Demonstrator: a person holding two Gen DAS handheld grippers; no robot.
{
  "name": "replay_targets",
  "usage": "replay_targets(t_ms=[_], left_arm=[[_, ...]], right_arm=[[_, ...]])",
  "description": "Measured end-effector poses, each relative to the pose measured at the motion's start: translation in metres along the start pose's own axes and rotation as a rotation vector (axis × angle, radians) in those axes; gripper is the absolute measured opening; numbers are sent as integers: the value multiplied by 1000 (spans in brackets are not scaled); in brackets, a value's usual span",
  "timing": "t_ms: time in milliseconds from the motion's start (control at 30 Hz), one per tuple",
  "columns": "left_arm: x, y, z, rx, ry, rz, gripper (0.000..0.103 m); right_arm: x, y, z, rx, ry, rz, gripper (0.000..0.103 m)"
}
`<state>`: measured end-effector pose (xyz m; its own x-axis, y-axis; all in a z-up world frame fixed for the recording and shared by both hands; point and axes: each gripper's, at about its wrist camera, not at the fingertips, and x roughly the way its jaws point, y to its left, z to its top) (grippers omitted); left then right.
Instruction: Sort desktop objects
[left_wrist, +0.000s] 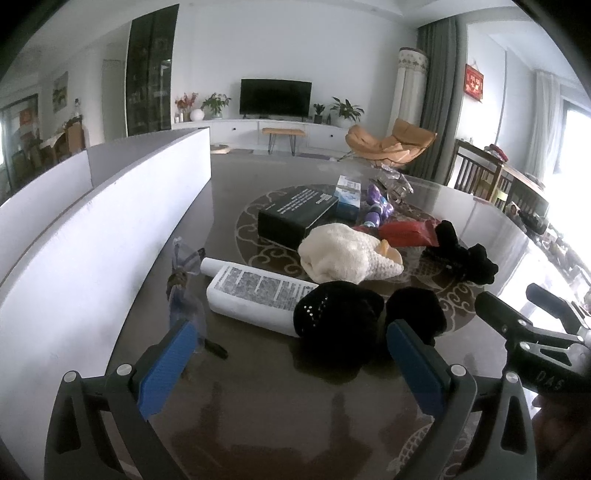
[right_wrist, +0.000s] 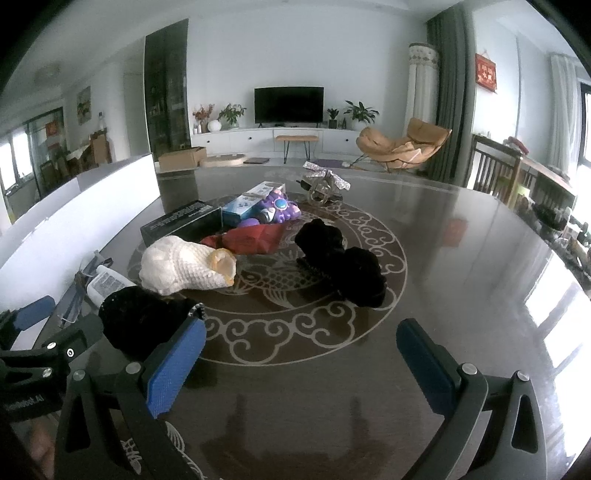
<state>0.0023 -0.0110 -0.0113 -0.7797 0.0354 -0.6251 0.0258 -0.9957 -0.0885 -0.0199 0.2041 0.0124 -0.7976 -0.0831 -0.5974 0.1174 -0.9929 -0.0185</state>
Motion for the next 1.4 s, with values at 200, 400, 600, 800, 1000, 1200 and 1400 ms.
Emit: replay_targets(t_ms=[200, 400, 600, 800, 1000, 1200, 1400], left_arm=[[1, 1, 0, -6, 6, -4, 103], [1, 1, 0, 1, 7, -6, 103], [1, 1, 0, 1, 8, -7, 103], [2, 0, -2, 7, 14, -7, 103], [2, 1, -3, 3, 30, -6, 103], [-1, 12, -13, -4, 110, 7, 103], [-4, 28, -17, -88, 119, 3, 103]], right_arm=[[1, 1, 0, -1, 8, 6, 103], [1, 2, 1, -5, 9, 2, 103], [2, 4, 1, -13, 12, 1, 103], [2, 4, 1, -12, 11, 1, 103], [4, 6, 1, -18, 18, 24, 103], [21, 25, 11, -109, 102, 276, 103], [51, 63, 31, -242, 218, 446, 103]])
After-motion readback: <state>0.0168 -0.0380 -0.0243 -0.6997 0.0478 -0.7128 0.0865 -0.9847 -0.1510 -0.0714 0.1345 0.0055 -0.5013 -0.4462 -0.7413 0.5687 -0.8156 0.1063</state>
